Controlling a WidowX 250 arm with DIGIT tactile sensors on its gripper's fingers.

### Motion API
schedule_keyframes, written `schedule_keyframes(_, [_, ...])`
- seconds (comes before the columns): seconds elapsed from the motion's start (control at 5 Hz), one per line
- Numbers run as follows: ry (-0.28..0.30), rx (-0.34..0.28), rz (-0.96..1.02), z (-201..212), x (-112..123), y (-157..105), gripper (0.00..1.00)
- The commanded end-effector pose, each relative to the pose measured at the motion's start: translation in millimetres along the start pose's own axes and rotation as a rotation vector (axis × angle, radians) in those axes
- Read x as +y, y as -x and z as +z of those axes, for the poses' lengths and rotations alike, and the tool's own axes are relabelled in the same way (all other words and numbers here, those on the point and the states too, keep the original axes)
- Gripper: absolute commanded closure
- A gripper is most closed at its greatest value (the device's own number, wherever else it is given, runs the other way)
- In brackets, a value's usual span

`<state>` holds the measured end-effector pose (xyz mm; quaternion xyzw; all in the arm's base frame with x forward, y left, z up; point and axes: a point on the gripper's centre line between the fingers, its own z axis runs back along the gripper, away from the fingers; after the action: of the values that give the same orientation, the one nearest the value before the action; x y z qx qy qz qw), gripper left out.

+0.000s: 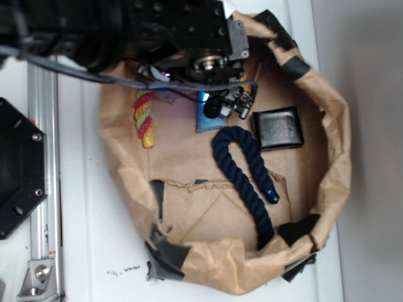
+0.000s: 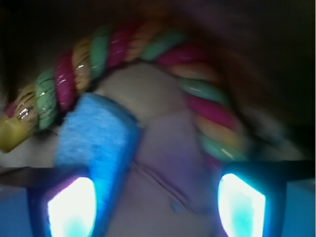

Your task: Grab the blue sponge.

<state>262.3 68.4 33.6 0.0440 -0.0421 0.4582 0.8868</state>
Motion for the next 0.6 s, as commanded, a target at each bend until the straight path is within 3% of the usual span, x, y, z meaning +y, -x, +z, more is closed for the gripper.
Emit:
schedule_keyframes(0.0, [-0.025,0.003,0.032,-13.7,1.0,-16.2,0.0])
schedule_keyframes(0.2, [-0.021,0.006,0.008,-14.1,-15.7,-14.0,0.0])
schedule_keyframes(0.4, [-0.002,0.078,-0.019,-24.8,-27.4,-6.4,0.0])
